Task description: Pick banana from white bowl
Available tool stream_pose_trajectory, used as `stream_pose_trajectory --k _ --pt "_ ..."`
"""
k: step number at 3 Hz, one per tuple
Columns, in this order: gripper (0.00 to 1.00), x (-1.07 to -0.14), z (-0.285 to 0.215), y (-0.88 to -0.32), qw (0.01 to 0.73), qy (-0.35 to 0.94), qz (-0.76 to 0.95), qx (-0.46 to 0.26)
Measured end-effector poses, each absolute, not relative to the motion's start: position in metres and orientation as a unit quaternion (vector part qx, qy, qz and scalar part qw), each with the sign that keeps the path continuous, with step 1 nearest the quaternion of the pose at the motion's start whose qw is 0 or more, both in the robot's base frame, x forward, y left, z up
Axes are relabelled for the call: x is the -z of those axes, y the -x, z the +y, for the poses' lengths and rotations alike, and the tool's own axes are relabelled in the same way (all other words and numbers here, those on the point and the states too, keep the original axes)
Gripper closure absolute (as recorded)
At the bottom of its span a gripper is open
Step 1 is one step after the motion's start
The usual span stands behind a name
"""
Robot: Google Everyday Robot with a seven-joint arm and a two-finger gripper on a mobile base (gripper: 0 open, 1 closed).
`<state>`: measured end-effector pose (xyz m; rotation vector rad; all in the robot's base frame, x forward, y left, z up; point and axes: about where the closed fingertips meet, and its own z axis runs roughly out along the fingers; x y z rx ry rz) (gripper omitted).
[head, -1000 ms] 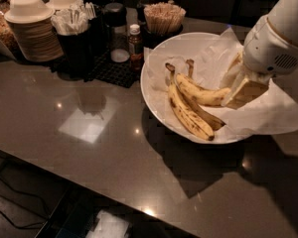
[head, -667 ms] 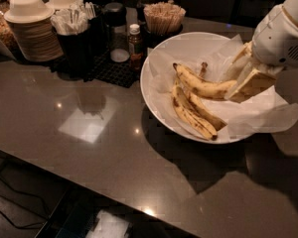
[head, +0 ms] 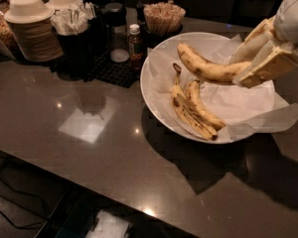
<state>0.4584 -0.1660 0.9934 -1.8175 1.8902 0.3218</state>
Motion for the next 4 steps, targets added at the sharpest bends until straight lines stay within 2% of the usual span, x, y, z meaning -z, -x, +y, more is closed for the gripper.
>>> stream_pose_trajectory --k 2,4 --pt "1.00 -1.056 -0.138 -0.403 0.290 0.703 0.647 -0.056" --pt "1.00 -1.066 -0.117 -0.376 0.280 0.733 0.619 -0.042"
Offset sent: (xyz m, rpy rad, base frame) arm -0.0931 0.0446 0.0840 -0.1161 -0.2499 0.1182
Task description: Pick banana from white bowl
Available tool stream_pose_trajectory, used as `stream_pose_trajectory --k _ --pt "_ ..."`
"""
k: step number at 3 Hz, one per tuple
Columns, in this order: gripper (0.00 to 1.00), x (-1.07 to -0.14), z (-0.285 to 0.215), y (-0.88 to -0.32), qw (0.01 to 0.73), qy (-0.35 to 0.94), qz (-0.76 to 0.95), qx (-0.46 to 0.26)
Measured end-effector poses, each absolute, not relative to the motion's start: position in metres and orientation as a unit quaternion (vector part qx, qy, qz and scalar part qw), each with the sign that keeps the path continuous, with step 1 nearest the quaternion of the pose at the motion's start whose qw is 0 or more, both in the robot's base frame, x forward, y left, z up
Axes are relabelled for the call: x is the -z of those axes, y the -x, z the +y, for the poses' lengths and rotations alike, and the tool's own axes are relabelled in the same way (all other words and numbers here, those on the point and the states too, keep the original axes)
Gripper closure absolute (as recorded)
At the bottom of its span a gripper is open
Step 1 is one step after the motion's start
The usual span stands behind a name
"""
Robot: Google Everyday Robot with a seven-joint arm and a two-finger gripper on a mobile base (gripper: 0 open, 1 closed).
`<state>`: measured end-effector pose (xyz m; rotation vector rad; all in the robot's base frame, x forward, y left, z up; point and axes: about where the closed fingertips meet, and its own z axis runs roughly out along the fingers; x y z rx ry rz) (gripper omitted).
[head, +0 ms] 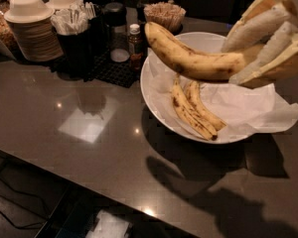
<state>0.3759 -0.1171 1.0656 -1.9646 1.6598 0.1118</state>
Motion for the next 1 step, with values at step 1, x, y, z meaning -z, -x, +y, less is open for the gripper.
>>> stream_pose_trajectory --k 1 --pt "1.00 -1.0711 -0.1146 -0.3745 0.286 0.733 0.617 -0.035"
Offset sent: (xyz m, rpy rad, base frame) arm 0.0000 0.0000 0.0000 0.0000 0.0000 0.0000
